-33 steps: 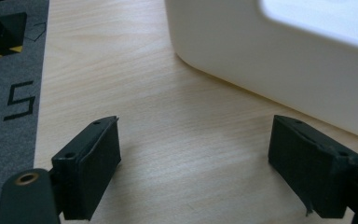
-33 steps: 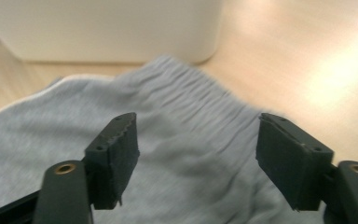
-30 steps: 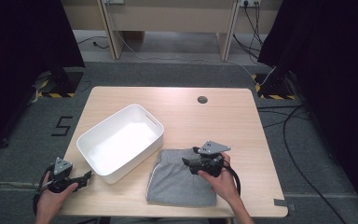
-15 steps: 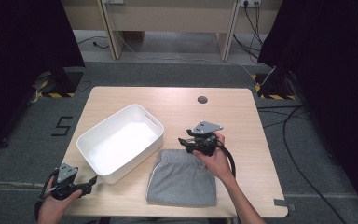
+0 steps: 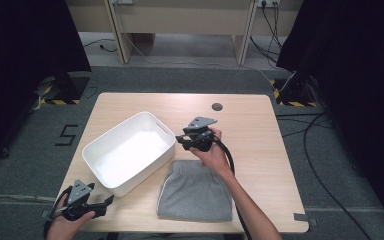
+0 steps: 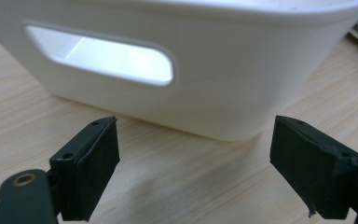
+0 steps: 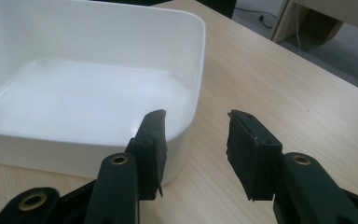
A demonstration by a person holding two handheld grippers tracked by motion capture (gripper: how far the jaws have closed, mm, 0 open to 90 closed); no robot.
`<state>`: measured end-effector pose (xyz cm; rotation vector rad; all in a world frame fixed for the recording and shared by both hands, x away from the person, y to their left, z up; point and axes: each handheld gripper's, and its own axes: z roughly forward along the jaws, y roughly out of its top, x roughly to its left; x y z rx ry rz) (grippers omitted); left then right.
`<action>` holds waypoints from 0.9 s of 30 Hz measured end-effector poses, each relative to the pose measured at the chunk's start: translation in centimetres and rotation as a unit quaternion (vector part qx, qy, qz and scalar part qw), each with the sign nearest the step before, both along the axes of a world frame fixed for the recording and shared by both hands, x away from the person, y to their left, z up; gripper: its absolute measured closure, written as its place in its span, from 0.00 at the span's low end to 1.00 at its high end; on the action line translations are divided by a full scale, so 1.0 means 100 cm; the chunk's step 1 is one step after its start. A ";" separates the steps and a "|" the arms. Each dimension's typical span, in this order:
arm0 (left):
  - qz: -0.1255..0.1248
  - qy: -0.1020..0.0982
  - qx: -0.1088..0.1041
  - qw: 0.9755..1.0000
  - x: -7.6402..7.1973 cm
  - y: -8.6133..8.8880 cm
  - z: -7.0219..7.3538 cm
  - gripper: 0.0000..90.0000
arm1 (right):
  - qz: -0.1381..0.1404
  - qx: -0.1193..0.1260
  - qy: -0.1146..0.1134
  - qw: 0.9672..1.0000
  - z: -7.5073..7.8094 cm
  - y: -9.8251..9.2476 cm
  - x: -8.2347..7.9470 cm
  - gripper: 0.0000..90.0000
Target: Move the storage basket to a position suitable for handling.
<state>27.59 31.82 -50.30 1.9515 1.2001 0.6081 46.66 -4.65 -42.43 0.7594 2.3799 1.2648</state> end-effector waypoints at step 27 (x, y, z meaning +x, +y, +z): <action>-0.017 -0.001 -0.017 1.000 0.076 -0.035 0.005 0.31 | -0.034 -0.052 0.023 0.998 -0.017 -0.005 0.037 0.64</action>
